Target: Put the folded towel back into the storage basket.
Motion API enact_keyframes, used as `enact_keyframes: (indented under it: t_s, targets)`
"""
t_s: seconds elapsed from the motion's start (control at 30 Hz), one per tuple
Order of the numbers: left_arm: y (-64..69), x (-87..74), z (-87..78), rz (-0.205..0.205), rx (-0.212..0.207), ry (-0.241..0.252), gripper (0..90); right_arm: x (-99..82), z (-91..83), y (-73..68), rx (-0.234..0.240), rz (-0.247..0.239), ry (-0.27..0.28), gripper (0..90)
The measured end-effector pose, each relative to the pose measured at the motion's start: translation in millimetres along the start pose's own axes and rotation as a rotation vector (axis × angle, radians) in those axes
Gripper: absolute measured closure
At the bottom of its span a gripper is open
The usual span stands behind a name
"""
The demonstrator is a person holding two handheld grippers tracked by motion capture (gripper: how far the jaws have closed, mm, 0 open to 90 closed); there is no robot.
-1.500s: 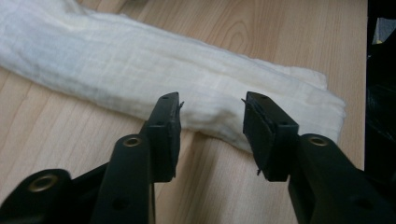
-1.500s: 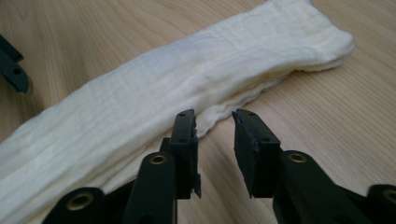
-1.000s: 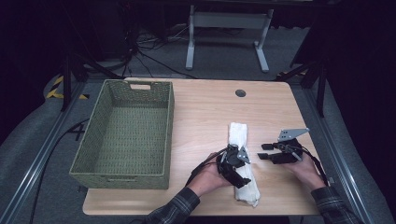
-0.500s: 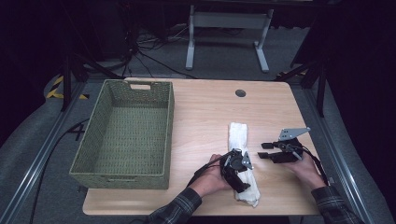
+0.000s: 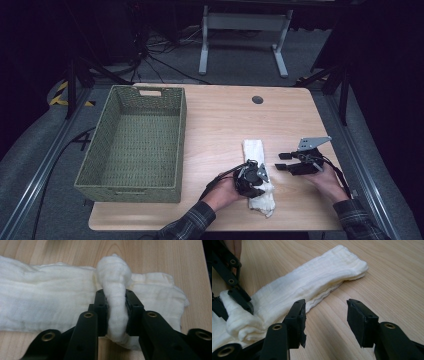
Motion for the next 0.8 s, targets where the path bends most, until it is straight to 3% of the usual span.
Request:
enact_keyframes:
  t_s: [0.1, 0.33, 0.53, 0.73, 0.8]
  targets:
    - [2.7, -1.3, -0.5, -0.039, -0.040, 0.004, 79.8, 1.4, -0.3, -2.5, 0.010, -0.010, -0.003, 48.4]
    - [1.8, -2.1, -0.4, -0.069, -0.056, 0.022, 79.8, 14.4, 5.0, -6.3, 0.045, -0.043, -0.007, 46.6]
    - [2.8, -2.1, -0.7, -0.064, -0.056, 0.014, 79.8, 32.0, 16.2, -6.2, 0.077, -0.066, 0.006, 46.5]
    - [9.5, -5.8, -4.7, -0.033, -0.091, -0.001, 79.9, 43.8, 35.2, -2.5, 0.118, -0.089, -0.015, 44.6]
    - [11.7, -7.6, -6.6, -0.029, -0.099, -0.013, 79.8, 47.0, 39.2, -1.7, 0.126, -0.087, 0.007, 44.5]
Point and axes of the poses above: each handheld gripper's, and its own axes: z roughly forward along the jaws, x roughly out of its top, y roughly to its right, the point moved 8 cm from there along z, roughly forward along the jaws, and after that the axes turned 8 degrees about y, right-handed, at the moved point
